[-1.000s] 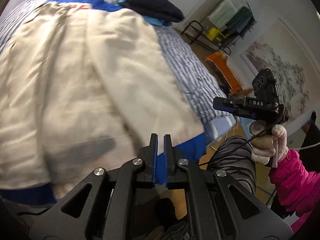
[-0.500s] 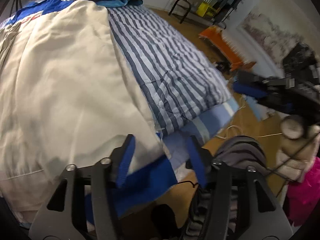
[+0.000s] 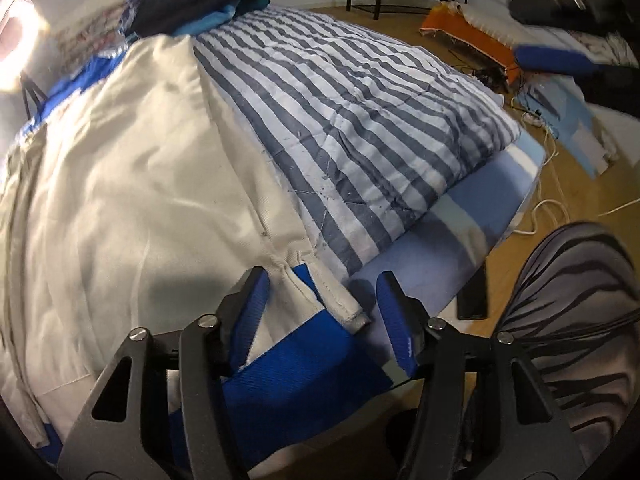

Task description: Fold large clothes

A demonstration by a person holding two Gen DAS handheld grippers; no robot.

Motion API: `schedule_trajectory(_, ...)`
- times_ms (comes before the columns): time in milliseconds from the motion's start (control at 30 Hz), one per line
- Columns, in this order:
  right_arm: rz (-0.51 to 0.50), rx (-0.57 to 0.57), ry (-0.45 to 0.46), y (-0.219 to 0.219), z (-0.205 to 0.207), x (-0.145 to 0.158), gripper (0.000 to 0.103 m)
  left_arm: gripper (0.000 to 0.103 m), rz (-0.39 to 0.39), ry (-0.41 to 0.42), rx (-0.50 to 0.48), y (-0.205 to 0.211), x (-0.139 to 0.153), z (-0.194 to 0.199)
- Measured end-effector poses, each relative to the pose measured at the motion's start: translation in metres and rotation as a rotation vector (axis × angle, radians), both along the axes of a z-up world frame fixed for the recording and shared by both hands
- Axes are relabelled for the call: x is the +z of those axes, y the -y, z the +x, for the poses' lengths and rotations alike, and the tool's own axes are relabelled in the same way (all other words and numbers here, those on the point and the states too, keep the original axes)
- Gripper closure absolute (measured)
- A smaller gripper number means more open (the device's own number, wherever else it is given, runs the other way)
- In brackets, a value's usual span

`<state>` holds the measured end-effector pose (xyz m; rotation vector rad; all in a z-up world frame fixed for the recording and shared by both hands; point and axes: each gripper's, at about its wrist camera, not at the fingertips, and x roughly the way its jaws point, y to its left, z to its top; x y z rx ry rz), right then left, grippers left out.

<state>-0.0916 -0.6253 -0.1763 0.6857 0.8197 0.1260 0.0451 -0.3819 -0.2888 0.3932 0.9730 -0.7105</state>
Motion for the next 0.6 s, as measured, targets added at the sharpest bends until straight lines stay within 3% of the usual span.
schedule_trajectory(167, -0.011, 0.031, 0.015, -0.008, 0.013, 0.004, 0.064, 0.081, -0.067, -0.065, 0.022, -0.019, 0.007, 0.010)
schedule_trajectory(233, -0.016, 0.039, 0.018, -0.009, 0.020, 0.005, 0.063, 0.087, -0.126, -0.110, 0.036, -0.031, 0.014, 0.013)
schedule_trajectory(333, -0.003, 0.048, 0.021, -0.010, 0.035, 0.004, 0.057, 0.088, -0.230, -0.185, 0.071, -0.050, 0.029, 0.020)
schedule_trajectory(467, 0.022, 0.081, 0.026, -0.015, 0.057, -0.002, 0.057, 0.089, -0.359, -0.286, 0.135, -0.075, 0.043, 0.034)
schedule_trajectory(600, -0.004, 0.119, 0.021, -0.026, 0.092, -0.008, 0.051, 0.089, -0.425, -0.317, 0.159, -0.086, 0.055, 0.036)
